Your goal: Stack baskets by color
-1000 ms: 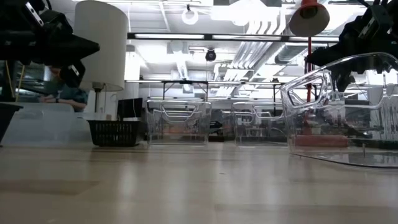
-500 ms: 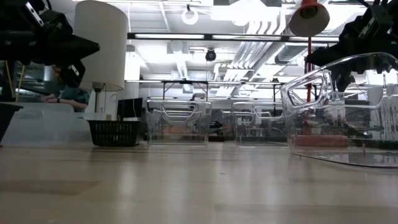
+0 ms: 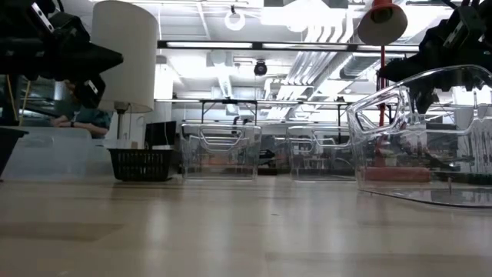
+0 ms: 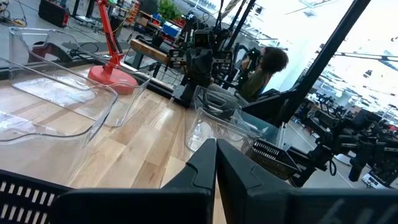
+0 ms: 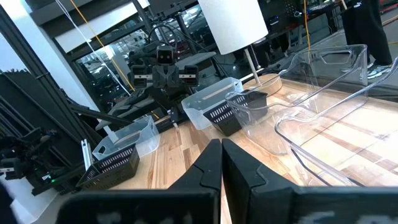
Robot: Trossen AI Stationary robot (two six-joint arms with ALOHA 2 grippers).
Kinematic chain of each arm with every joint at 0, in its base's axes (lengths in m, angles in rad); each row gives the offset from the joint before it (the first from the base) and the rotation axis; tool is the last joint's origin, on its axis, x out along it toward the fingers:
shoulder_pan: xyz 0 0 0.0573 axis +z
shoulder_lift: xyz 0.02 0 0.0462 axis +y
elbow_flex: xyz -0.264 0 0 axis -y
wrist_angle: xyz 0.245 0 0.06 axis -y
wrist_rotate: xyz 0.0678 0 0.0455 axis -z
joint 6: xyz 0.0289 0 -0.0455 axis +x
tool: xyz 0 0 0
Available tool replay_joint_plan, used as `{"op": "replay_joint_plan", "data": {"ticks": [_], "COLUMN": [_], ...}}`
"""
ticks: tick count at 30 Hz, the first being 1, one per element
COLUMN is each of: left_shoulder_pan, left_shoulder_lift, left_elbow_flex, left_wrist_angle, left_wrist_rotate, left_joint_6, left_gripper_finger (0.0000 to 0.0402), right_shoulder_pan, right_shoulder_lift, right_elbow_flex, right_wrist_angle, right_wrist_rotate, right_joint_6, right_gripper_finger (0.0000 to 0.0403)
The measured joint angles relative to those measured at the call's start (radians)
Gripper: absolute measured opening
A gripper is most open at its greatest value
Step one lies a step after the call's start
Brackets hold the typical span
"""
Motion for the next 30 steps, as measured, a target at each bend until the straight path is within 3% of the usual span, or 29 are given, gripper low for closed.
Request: {"op": "replay_joint_plan", "data": {"ticks": [30], "left_shoulder_pan": [0.0], "left_shoulder_lift": [0.0], "left_elbow_flex": [0.0], "left_wrist_angle": [0.0], "left_wrist_rotate": [0.0], "left_joint_6": [0.0], "left_gripper_finger": [0.0001], "right_shoulder_pan": [0.0], "right_shoulder_lift": [0.0], "right_elbow_flex": [0.0], "right_wrist_angle": [0.005], "right_wrist_rotate": [0.026], "right_joint_6": [0.008], "right_gripper_finger": [0.0]}}
